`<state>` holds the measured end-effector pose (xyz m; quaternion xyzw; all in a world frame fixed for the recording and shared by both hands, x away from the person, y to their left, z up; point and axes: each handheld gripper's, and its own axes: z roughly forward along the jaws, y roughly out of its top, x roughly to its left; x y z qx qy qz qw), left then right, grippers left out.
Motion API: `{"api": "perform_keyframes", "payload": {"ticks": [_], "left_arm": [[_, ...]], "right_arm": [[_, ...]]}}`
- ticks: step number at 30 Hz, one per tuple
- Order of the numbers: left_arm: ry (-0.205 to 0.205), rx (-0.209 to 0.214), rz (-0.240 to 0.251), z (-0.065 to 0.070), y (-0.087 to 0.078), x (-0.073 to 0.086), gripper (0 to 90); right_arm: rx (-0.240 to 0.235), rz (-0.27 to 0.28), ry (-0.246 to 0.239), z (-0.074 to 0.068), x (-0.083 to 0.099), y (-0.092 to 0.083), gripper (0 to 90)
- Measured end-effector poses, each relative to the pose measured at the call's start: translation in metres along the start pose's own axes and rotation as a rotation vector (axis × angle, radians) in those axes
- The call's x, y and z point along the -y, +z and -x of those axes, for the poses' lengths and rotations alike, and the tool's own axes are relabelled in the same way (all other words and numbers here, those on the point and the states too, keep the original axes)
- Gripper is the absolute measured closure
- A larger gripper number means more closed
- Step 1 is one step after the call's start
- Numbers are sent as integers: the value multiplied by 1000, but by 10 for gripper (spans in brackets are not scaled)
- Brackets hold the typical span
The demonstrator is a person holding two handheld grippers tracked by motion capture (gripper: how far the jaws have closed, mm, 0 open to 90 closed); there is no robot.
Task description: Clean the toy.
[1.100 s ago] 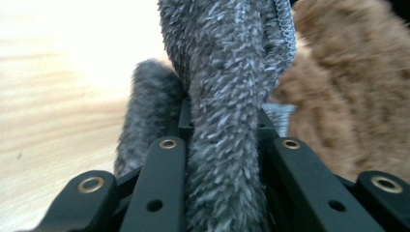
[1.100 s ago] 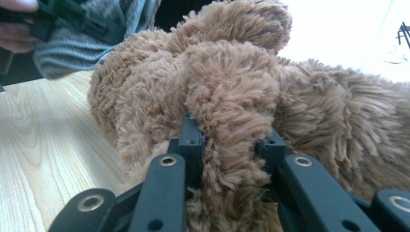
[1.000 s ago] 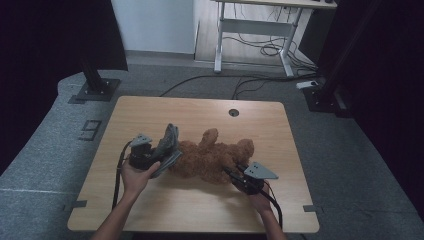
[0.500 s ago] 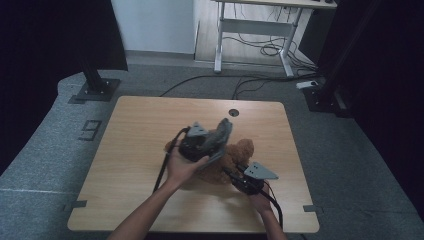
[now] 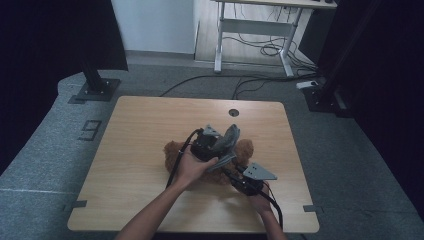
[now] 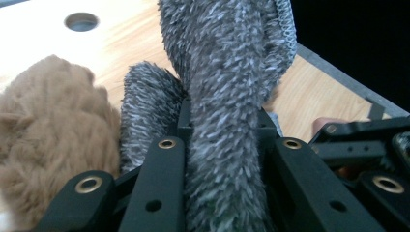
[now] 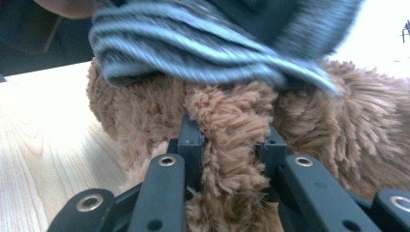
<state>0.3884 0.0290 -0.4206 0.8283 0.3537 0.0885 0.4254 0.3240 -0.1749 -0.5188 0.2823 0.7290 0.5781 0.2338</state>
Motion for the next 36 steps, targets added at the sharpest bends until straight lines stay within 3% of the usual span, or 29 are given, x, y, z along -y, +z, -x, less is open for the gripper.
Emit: {"api": "perform_keyframes", "payload": {"ticks": [4,8,12,16,17,22,27,32,36], "left_arm": [[-17,-40,-11,-19,-16,10,740],[-59,-30,12,-37,-35,23,741],[-80,-54,42,-52,-57,33,738],[-104,-108,39,-69,-73,42,734],[-111,-120,34,-73,-74,45,735],[-196,-99,44,-98,-83,70,734],[-226,-127,43,-112,-92,82,734],[-257,-163,6,-125,-93,100,734],[-275,-152,8,-129,-93,108,737]], "right_arm": [[1,-9,6,0,0,-1,706],[3,-8,10,-1,0,-1,706],[3,-9,14,-1,0,-1,706],[5,-9,16,0,1,-1,706],[6,-8,16,1,1,-2,706],[2,-8,20,1,2,-2,704],[3,-8,20,0,2,-2,704],[3,-8,25,1,2,-3,704],[3,-6,28,2,2,-3,704]]}}
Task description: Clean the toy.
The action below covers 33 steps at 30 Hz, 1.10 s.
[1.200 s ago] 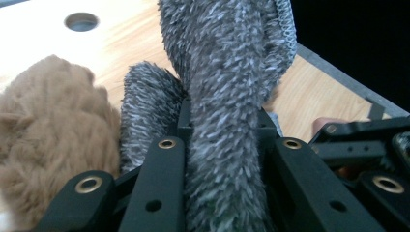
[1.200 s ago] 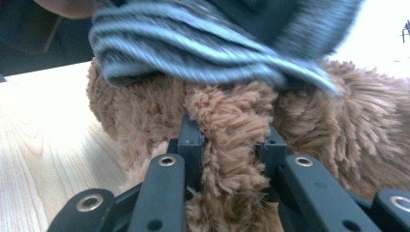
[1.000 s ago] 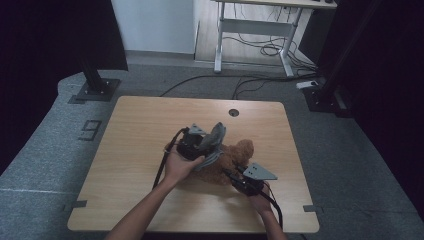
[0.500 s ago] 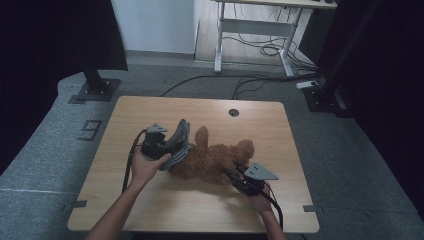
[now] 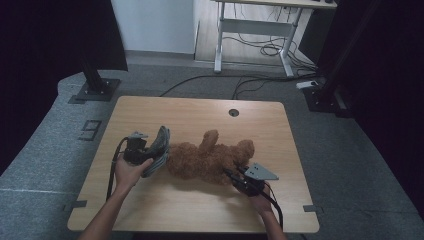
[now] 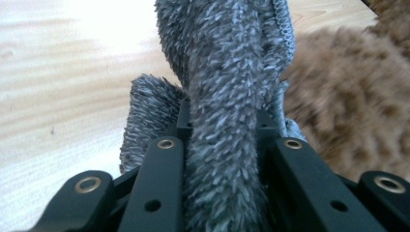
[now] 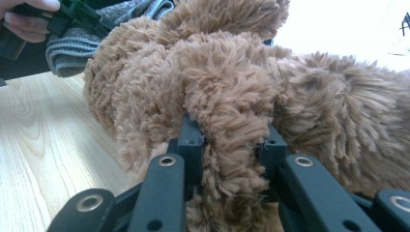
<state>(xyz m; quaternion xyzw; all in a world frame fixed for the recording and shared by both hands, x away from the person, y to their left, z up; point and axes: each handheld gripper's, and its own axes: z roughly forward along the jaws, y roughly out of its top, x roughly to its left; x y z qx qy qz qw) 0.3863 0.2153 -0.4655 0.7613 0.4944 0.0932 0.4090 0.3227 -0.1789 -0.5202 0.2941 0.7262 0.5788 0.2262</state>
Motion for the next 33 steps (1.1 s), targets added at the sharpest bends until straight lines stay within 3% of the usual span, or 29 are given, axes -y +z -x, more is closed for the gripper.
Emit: {"api": "perform_keyframes", "payload": {"ticks": [3,6,9,12,14,19,22,24,28,33], "left_arm": [[42,15,44,15,-7,-8,738],[112,64,102,46,-15,-23,738],[195,130,126,87,-14,-38,738],[270,188,116,133,2,-53,737],[299,200,96,157,18,-61,737],[311,227,22,196,65,-70,736],[317,215,-22,200,83,-65,734],[294,228,-23,192,86,-60,733],[274,208,-1,175,73,-59,734],[242,154,21,143,52,-53,733]], "right_arm": [[1,0,0,0,0,0,704],[2,1,3,0,0,0,704],[1,2,1,0,0,0,704],[0,0,0,0,0,0,704],[0,2,-1,-1,0,0,703],[-1,3,-2,-1,0,-1,703],[-1,0,-7,-1,0,-2,703],[1,-3,-8,0,1,-2,703],[-3,-4,-11,-1,1,-1,703],[-5,0,1,0,1,-2,703]]}}
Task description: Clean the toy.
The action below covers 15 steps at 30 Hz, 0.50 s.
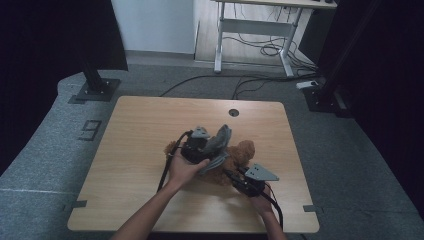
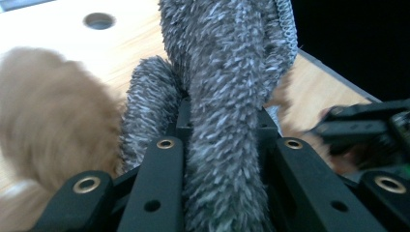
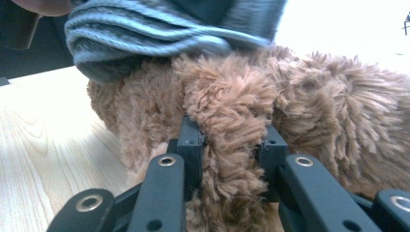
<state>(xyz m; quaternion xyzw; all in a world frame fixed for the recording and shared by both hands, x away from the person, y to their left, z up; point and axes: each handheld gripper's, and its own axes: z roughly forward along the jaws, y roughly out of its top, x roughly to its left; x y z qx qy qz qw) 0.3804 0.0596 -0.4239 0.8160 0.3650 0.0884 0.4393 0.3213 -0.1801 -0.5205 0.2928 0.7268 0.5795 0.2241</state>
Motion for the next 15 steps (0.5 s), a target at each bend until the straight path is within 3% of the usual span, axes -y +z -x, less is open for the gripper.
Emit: {"api": "perform_keyframes", "payload": {"ticks": [3,6,11,15], "left_arm": [[-26,-1,25,-17,-17,13,734],[-39,-10,52,-27,-32,22,733],[-58,-71,73,-43,-53,37,729],[-122,-65,84,-62,-62,53,729]], "right_arm": [[-1,2,4,0,0,1,703],[0,3,5,-1,0,1,703],[0,4,16,0,0,0,703],[-2,5,16,0,0,1,702]]}}
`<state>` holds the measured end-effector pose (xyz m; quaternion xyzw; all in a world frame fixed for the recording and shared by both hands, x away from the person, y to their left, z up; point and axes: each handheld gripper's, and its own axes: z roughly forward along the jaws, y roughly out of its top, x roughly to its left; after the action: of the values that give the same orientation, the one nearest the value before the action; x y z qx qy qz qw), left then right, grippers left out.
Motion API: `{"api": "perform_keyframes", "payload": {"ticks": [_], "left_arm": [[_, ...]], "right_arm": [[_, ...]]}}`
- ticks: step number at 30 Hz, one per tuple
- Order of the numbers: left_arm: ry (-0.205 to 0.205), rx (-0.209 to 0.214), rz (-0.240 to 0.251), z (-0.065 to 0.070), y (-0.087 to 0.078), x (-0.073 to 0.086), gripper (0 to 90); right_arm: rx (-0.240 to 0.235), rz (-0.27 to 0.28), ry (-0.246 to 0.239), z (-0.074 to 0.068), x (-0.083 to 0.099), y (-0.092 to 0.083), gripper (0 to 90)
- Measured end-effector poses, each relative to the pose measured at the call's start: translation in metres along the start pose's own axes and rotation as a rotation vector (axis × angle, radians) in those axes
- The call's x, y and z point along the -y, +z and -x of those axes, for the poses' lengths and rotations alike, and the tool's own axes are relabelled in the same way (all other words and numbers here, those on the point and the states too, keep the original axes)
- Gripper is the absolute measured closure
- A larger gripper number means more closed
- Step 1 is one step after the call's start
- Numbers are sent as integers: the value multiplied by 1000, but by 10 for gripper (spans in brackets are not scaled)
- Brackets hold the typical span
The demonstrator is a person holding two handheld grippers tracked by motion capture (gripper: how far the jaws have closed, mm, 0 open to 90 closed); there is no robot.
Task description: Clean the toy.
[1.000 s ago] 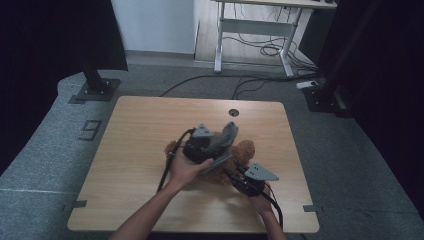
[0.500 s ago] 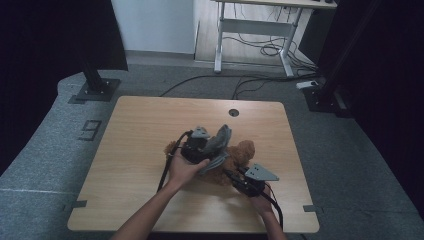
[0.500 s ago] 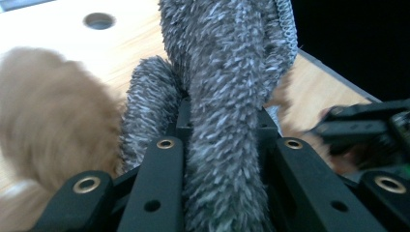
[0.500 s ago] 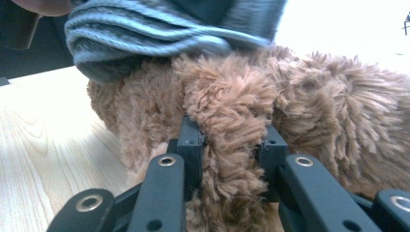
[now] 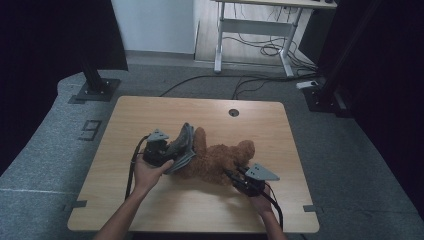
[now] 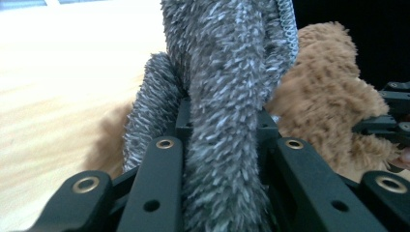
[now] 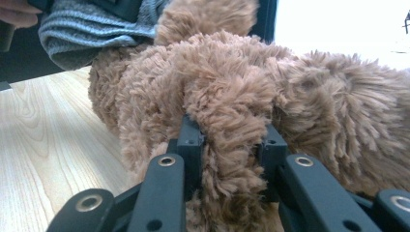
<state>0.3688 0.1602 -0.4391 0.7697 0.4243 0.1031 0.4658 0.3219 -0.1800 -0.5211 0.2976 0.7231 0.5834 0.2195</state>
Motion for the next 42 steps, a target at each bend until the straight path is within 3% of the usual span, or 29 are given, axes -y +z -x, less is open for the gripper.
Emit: {"api": "perform_keyframes", "payload": {"ticks": [6,15,19,23,26,35,42], "left_arm": [[-39,-23,9,-18,-12,10,728],[-65,-73,-21,-36,-18,23,728],[-90,-92,-77,-48,-11,40,728],[-103,-82,-137,-53,5,55,729],[-107,-77,-122,-53,5,54,730],[-94,-91,-71,-54,-23,49,729],[-72,-132,-75,-58,-48,65,724]], "right_arm": [[-1,1,2,0,0,0,702],[1,1,2,0,0,0,701],[-2,2,4,1,0,0,701],[-1,3,6,1,0,0,701],[0,5,8,1,0,0,701],[-1,5,12,2,1,-1,700],[-2,4,10,2,1,-1,699]]}}
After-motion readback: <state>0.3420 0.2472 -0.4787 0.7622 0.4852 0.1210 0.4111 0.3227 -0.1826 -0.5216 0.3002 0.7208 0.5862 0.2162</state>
